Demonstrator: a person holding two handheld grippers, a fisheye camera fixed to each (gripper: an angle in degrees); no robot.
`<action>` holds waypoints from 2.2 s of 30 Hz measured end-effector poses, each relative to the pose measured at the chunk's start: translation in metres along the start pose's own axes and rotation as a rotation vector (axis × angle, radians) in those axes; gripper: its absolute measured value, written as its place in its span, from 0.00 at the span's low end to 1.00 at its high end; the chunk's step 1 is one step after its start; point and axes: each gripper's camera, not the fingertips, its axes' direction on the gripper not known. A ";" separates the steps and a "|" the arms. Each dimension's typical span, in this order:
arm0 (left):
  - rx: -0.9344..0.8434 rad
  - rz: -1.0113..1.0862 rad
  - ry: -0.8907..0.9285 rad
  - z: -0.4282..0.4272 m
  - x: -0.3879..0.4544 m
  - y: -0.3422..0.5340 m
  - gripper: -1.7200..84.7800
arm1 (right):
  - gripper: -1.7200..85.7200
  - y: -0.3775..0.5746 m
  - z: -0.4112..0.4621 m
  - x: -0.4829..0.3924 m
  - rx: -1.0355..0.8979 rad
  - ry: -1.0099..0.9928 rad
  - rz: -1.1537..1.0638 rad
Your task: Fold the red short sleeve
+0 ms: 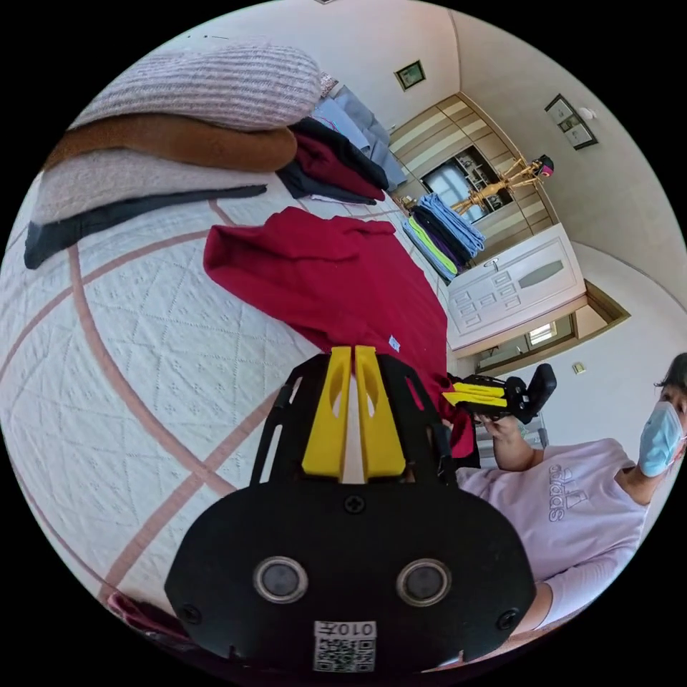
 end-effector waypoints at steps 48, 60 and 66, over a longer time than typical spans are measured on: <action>-0.162 0.741 -0.737 0.131 0.333 0.268 0.12 | 0.10 0.170 0.038 -0.003 -0.001 0.074 -0.032; -0.201 0.962 -0.892 0.213 0.369 0.304 0.11 | 0.11 0.151 0.070 -0.050 -0.039 0.191 -0.139; -0.211 0.986 -0.915 0.218 0.374 0.306 0.08 | 0.10 0.148 0.082 -0.058 -0.021 0.262 -0.127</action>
